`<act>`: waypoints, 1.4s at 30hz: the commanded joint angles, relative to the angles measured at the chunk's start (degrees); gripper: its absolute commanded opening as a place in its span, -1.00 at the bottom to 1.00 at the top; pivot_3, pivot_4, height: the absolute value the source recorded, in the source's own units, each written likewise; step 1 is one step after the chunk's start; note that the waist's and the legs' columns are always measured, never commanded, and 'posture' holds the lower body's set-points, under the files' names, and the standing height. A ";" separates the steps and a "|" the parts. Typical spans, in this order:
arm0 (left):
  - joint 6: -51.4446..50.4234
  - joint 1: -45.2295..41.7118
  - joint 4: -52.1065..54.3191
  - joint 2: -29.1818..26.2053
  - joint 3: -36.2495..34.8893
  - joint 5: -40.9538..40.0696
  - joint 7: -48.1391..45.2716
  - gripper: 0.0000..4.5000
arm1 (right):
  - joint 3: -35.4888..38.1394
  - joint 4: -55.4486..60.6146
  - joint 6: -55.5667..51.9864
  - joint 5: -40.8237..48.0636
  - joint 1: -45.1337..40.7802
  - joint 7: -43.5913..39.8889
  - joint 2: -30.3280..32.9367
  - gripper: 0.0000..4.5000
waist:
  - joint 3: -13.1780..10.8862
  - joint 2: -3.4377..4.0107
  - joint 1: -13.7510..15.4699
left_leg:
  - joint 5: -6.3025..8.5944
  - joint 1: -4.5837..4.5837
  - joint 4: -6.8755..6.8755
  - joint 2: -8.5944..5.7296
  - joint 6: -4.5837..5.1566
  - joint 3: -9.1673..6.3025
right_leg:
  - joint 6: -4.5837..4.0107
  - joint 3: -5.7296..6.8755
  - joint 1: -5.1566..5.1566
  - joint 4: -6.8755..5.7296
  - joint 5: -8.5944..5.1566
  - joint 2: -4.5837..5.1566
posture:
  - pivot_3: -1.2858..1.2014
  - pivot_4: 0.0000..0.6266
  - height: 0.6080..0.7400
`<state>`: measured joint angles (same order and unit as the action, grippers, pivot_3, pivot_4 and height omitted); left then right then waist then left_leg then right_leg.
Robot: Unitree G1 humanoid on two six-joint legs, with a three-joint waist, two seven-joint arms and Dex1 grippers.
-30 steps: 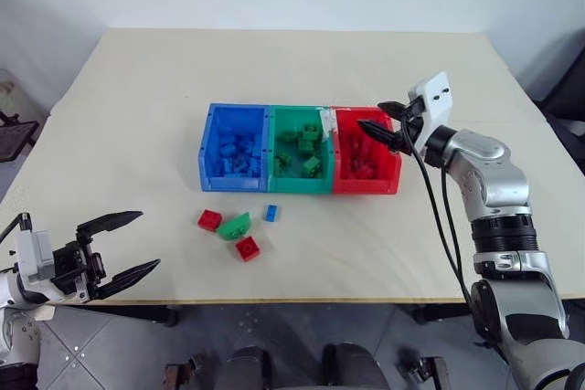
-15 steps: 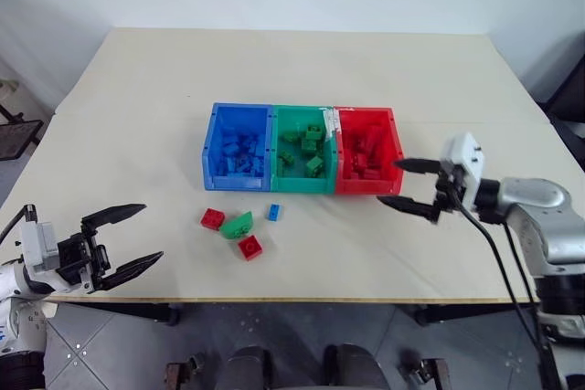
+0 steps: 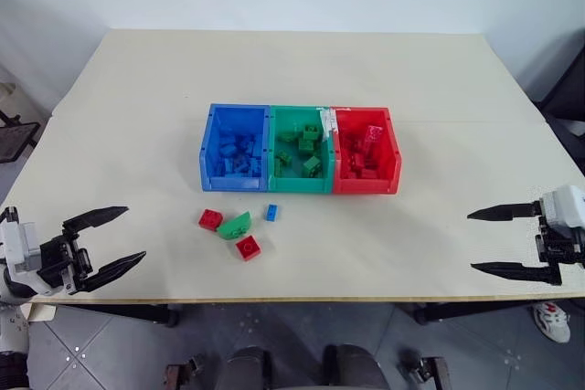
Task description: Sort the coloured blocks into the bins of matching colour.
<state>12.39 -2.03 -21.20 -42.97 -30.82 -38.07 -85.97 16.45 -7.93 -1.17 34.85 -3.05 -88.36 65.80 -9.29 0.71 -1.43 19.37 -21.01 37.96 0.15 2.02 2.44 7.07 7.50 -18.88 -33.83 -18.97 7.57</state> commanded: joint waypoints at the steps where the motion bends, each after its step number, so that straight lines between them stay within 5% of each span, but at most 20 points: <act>1: 0.32 0.09 0.25 -0.71 -1.08 -1.71 -3.41 1.00 | -0.58 4.92 -2.13 3.14 -1.60 -3.38 -1.22 0.99 | -0.01 0.02 0.01 | 0.00 0.00 0.00 0.00 0.00 -0.01 | 0.00 0.00 0.00 0.00 0.00 0.01 | 0.03 -0.52 1.00; 14: 0.73 1.97 0.27 -2.94 2.98 -4.83 -6.53 1.00 | -22.38 20.33 -17.75 -5.75 -15.22 11.49 -15.88 0.99 | -0.08 0.14 0.02 | 0.00 -0.06 0.01 -0.02 -0.04 -0.26 | 0.00 -0.01 -0.06 -0.04 0.00 0.06 | 0.03 -0.52 1.00; 23: 1.22 0.67 -0.30 -2.79 3.29 -4.99 -6.52 1.00 | -35.98 20.38 -24.22 -16.70 -21.55 18.92 -24.04 0.99 | -0.02 0.01 0.25 | 0.01 -0.11 0.02 -0.14 -0.04 -0.39 | -0.01 -0.05 -0.06 -0.09 0.00 0.09 | 0.03 -0.52 1.00; 42: -0.02 5.23 5.05 -2.08 0.97 -5.80 -4.01 1.00 | -44.72 5.14 -19.92 -27.05 -31.64 27.69 -48.44 0.99 | 0.04 -0.14 -0.17 | 0.00 -0.11 0.01 -0.23 -0.05 -0.37 | -0.01 -0.05 -0.61 -1.17 0.00 0.00 | 0.03 -0.52 1.00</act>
<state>12.48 2.67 -18.14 -45.28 -28.32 -42.48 -86.06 -27.95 -2.64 -22.38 8.10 -33.85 -60.52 17.98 -9.25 0.56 -1.60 19.37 -21.12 37.97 -0.07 1.97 2.08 7.07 7.45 -19.49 -35.01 -18.96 7.57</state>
